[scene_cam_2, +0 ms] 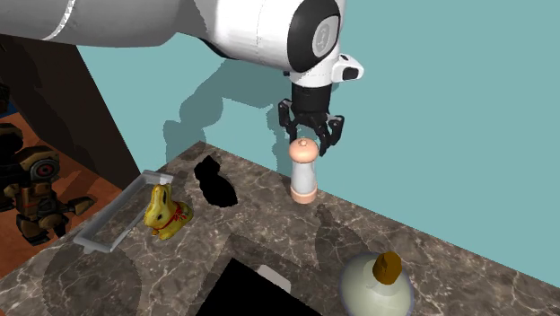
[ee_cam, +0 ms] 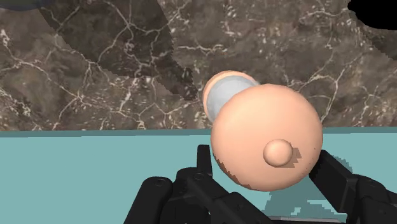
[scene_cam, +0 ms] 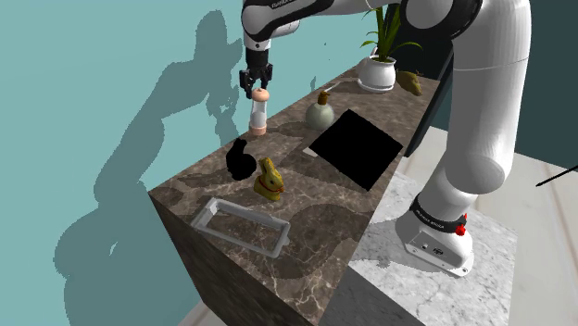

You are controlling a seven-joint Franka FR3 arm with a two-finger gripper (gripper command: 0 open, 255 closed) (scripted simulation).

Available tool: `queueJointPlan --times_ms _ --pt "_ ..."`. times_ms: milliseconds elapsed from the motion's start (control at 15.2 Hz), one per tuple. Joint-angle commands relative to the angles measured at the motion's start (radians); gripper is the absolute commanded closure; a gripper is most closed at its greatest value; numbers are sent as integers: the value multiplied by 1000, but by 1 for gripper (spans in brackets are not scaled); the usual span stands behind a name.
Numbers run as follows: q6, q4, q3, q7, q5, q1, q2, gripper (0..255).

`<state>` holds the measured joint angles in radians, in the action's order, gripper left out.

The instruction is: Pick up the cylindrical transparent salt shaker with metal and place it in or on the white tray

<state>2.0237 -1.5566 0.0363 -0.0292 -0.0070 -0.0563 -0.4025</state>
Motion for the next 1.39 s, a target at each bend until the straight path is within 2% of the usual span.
queueJointPlan --times_ms 0,858,1320 --pt "-25 18 0 0 0 0 7 255" --pt "-181 156 1 -1 1 -1 25 255" --pt "-141 -58 42 -123 -10 -78 200 255"
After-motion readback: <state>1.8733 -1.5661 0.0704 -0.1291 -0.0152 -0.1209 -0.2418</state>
